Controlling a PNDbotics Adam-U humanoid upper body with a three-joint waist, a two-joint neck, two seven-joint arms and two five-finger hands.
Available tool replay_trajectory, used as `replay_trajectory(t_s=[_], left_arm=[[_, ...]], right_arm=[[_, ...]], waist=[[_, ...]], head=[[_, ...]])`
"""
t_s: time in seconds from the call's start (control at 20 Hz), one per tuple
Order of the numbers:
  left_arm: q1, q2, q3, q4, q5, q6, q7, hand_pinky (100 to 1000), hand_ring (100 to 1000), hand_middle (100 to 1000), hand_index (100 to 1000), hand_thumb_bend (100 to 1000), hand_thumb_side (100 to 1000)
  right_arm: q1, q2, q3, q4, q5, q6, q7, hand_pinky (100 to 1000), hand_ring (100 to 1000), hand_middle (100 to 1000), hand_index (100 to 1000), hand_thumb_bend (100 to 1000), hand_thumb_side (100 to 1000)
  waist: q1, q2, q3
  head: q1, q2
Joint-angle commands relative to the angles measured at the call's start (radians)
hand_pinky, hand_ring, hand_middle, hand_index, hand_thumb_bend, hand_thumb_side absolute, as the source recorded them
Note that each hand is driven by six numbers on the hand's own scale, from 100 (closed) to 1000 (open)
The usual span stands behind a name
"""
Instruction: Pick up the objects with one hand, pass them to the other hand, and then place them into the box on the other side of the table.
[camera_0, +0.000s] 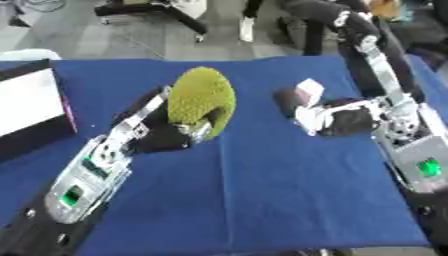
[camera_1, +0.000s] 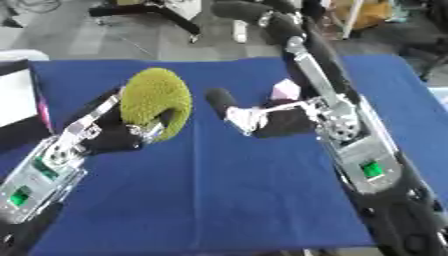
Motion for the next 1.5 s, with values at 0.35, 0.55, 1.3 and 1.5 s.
replay_trajectory(t_s=[0.35, 0.55, 1.3, 1.5], left_arm=[[-0.027, 0.217, 0.241, 0.117, -0.124, 0.055, 0.257, 468, 434, 171, 237, 100, 189], [-0.082, 0.28, 0.325, 0.328, -0.222, 0.129, 0.365, 464, 433, 173, 238, 100, 151], [-0.24, 0.281, 0.446, 0.991, -0.626, 0.226, 0.472, 654, 660, 471, 533, 420, 355], [-0.237, 0.281, 0.457, 1.009, -0.641, 0.222, 0.473, 810, 870, 749, 777, 885, 704]], right_arm=[[0.083, -0.051, -0.001, -0.02, 0.021, 0.058, 0.025, 832, 849, 906, 834, 100, 440], [0.104, -0.043, 0.001, -0.02, 0.024, 0.073, 0.036, 831, 849, 905, 832, 100, 456], [0.12, -0.029, 0.006, -0.02, 0.015, 0.088, 0.056, 830, 851, 904, 833, 100, 492], [0.12, -0.03, 0.004, -0.02, 0.017, 0.092, 0.057, 830, 851, 905, 834, 100, 498]], waist=[[0.011, -0.02, -0.029], [0.012, -0.024, -0.046], [0.0, -0.029, -0.082], [0.001, -0.028, -0.084]], head=[[0.263, -0.002], [0.313, -0.002], [0.283, -0.002], [0.278, -0.002]])
